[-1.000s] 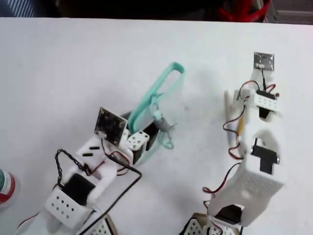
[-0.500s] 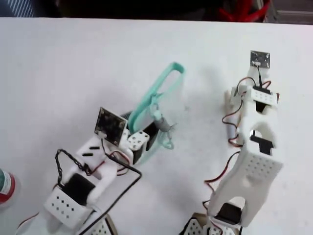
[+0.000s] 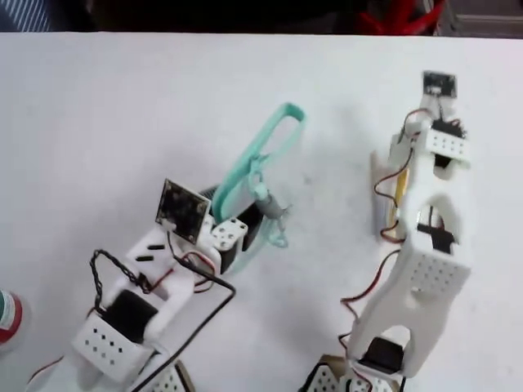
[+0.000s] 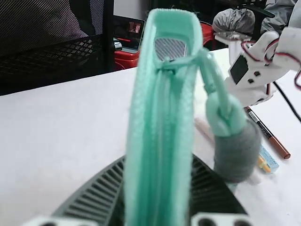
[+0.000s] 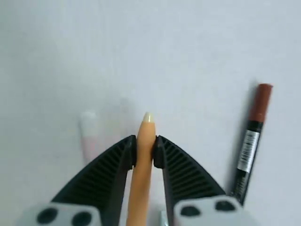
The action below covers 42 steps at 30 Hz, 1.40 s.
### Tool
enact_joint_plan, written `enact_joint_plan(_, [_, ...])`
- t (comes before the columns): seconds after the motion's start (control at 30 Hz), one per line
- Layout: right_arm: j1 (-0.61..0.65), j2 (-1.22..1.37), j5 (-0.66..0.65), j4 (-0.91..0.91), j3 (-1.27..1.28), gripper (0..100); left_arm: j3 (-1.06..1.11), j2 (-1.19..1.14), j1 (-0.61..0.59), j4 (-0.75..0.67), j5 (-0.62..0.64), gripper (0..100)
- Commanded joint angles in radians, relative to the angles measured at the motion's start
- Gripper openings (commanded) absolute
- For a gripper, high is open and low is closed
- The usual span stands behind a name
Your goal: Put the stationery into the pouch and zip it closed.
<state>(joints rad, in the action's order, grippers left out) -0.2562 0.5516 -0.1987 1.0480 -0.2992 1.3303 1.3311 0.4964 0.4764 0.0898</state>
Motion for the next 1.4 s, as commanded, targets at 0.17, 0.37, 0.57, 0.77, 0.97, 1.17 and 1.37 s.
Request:
enact_joint_plan(0.17, [0.064,-0.476,0.009,0.229,-0.055,1.8,-0.028,0.008,0.001,-0.005,0.008,15])
enact_joint_plan(0.37, [0.214,-0.845,0.011,0.357,-0.051,1.9,-0.028,0.008,0.002,-0.005,0.008,15])
enact_joint_plan(0.57, [0.389,-1.179,0.011,0.268,0.012,1.9,-0.018,0.008,0.059,0.003,0.002,15])
enact_joint_plan(0.77, [0.507,-1.414,0.009,-0.033,0.331,1.9,0.0,0.008,0.097,-0.003,0.0,15])
enact_joint_plan(0.97, [0.553,-1.524,0.009,-0.404,0.582,1.8,-0.003,0.008,0.094,-0.003,0.0,15])
enact_joint_plan(1.17, [0.595,-1.443,0.009,-0.636,0.577,1.8,-0.005,0.008,0.09,-0.003,0.0,15])
enact_joint_plan(1.37, [0.607,-1.293,0.009,-0.73,0.525,1.8,-0.006,0.008,0.09,-0.005,-0.002,15])
